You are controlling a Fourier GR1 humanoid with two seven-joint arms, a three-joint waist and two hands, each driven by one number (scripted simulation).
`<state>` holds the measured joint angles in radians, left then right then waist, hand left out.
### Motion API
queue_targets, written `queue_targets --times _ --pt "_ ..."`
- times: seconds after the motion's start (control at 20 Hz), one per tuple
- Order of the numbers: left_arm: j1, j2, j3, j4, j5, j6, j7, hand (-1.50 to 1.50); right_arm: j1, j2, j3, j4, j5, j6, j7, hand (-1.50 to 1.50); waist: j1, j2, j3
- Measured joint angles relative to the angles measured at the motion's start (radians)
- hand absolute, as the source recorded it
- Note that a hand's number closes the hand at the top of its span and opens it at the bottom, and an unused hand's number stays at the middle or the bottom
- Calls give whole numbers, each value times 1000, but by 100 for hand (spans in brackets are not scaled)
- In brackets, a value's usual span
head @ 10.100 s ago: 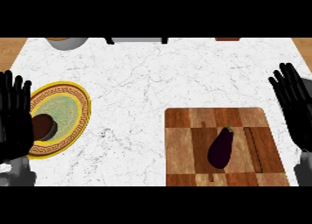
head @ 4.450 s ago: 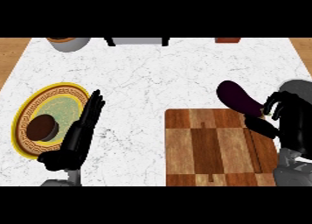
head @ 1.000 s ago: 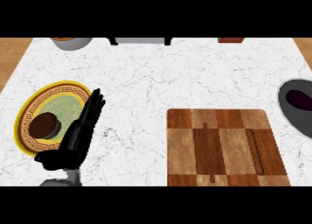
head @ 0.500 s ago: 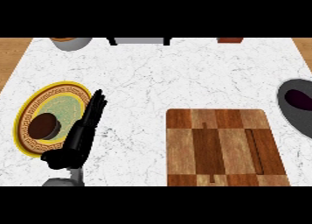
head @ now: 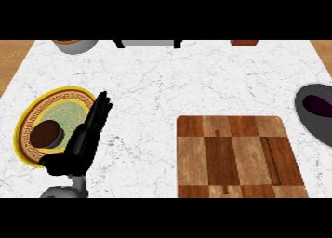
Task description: Pick the eggplant from the cutting board and place it in the pan
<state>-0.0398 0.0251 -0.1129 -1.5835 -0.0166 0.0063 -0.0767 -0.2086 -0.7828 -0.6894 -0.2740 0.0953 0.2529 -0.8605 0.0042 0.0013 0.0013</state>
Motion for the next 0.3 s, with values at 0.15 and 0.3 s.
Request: queue_targets --times 0.15,0.3 --pt "-4 -8 -5 19 -12 8 -17 0 2 1 21 -13 -7 -13 -5 -150 -1 0 0" --pt "1 -13 -10 24 -15 8 -21 0 4 5 34 -8 -8 -52 -31 -150 0 0 0"
